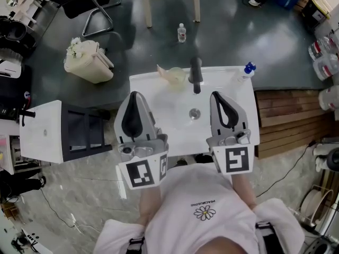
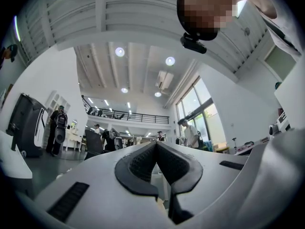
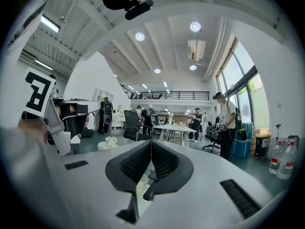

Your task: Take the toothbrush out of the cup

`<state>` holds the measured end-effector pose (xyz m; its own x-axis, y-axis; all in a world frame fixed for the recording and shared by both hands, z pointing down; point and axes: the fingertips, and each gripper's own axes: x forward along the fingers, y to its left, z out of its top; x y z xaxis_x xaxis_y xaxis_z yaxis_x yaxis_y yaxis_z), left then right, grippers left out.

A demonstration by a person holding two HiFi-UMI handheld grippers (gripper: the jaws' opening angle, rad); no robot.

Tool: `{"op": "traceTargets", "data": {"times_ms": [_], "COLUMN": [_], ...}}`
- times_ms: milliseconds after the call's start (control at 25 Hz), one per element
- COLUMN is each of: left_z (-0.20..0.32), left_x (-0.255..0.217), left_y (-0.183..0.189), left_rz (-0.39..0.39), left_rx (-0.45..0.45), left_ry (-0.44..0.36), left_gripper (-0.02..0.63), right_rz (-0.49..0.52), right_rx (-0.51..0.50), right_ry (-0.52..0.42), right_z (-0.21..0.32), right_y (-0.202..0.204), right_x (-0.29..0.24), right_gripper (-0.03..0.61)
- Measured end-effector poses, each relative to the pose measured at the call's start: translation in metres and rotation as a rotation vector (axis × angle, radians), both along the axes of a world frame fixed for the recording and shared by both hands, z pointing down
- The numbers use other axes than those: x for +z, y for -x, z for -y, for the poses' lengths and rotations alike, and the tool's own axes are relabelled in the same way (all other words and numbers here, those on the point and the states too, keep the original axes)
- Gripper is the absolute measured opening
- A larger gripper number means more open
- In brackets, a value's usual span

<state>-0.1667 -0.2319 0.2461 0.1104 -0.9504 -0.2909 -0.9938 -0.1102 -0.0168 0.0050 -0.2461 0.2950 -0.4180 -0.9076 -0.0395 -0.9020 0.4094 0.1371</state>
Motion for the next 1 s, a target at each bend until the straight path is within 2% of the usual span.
{"op": "traceTargets", "data": {"times_ms": [320, 560, 640, 840, 1000], "left_z": [0.006, 0.006, 0.005, -0.001, -0.006], "left_x": [0.006, 0.014, 0.018, 0.032, 0.044], "left_y": [0.002, 0.004, 0.006, 0.015, 0.025], "left_rz": [-0.007, -0.002, -0.003, -0.006, -0.012], "left_rx": [-0.016, -0.028, -0.035, -0.065, -0.094], "left_ry": [0.012, 0.039, 0.049, 0.087, 0.12], "left_gripper": [0.015, 0.015, 0.015, 0.017, 0.017], "right_rz": [-0.051, -0.173, -0.213, -0.194, -0.244], "right_rx": [-0.044, -0.136, -0.156, -0.187, -0.184], "right_ry": [0.051, 0.048, 0.056, 0.129, 0.209], "right_z": [0.007, 0.035, 0.045, 0.066, 0.084], "right_y": [0.011, 0.047, 0.061, 0.095, 0.115], "right_x": [0.02, 0.025, 0.03, 0.06, 0.104], "right_gripper": [0.014, 0.124, 0.137, 0.146, 0.147]}}
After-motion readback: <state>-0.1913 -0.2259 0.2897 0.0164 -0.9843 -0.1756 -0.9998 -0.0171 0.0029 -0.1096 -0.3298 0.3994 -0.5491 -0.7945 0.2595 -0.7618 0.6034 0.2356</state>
